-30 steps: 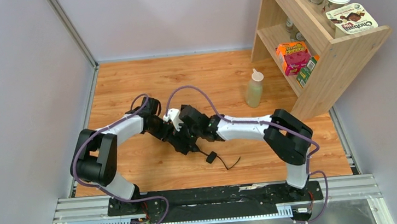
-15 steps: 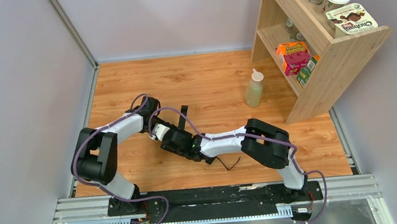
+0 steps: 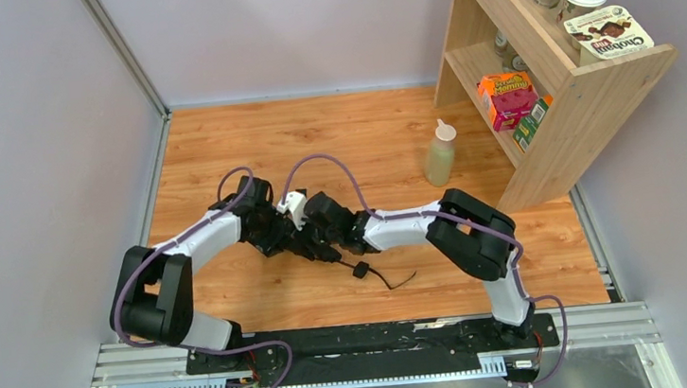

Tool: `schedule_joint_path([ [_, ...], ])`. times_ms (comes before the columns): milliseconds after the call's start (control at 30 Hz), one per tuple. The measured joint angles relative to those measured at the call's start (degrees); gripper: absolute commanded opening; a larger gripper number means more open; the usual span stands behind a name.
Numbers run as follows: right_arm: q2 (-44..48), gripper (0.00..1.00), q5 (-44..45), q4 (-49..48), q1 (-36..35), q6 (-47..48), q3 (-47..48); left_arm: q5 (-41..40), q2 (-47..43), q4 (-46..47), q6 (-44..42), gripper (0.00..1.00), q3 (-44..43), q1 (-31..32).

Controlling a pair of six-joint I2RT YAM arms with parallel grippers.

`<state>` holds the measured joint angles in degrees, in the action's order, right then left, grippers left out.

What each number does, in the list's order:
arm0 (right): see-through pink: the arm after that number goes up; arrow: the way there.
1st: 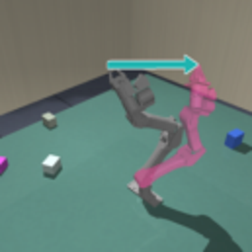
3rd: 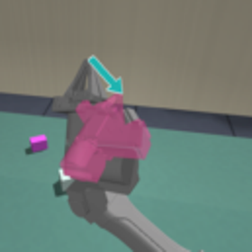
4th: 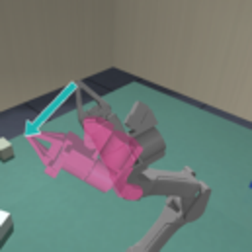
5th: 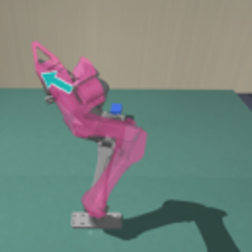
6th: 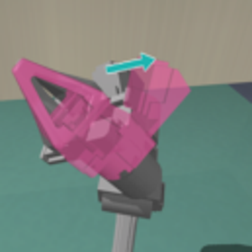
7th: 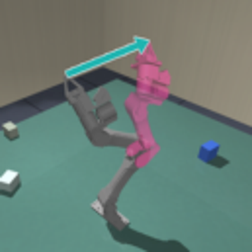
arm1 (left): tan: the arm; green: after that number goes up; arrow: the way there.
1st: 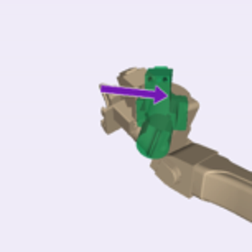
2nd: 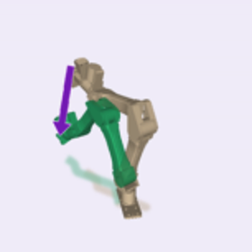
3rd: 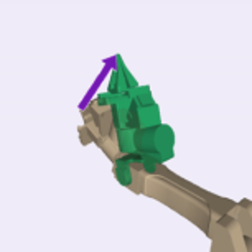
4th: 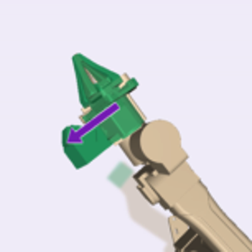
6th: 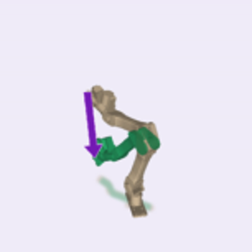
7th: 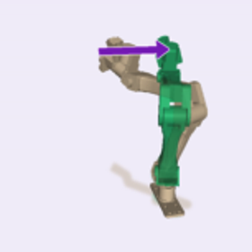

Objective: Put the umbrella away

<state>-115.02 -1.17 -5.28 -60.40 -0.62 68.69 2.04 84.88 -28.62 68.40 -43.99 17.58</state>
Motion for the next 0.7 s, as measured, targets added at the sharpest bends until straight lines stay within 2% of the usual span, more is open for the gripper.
schedule_joint_path([
  [200, -2.29, 0.0, -24.46, -7.32, 7.98, -9.88, -1.62, -1.09, -4.13, 3.21, -2.12, 0.65, 4.07, 0.0],
  [333, -6.19, 0.0, -36.17, -10.71, 11.85, -16.87, -0.07, -0.81, -5.35, 6.29, -0.96, 0.58, 6.19, -0.02],
  [400, -7.98, 0.0, -40.35, -11.5, 12.87, -19.71, 1.11, -0.52, -5.66, 7.61, -0.28, 0.39, 6.95, -0.11],
  [433, -8.87, 0.0, -42.36, -11.91, 13.35, -21.05, 1.7, -0.33, -5.73, 8.13, 0.13, 0.24, 7.23, -0.13],
  [533, -10.58, 0.0, -46.03, -12.59, 14.36, -23.8, 3.02, 0.24, -5.7, 9.05, 0.98, 0.05, 7.8, -0.39],
  [567, -10.73, 0.04, -46.49, -12.31, 14.47, -24.09, 3.3, 0.26, -5.73, 9.2, 1.22, 0.0, 8.13, -0.44],
  [600, -10.75, 0.11, -46.51, -11.87, 14.47, -24.06, 3.54, 0.24, -5.79, 9.25, 1.4, 0.0, 8.37, -0.44],
  [700, -10.4, 0.38, -45.7, -7.82, 14.34, -22.62, 5.03, 0.02, -5.97, 9.16, 1.79, 0.0, 8.28, -0.44],
])
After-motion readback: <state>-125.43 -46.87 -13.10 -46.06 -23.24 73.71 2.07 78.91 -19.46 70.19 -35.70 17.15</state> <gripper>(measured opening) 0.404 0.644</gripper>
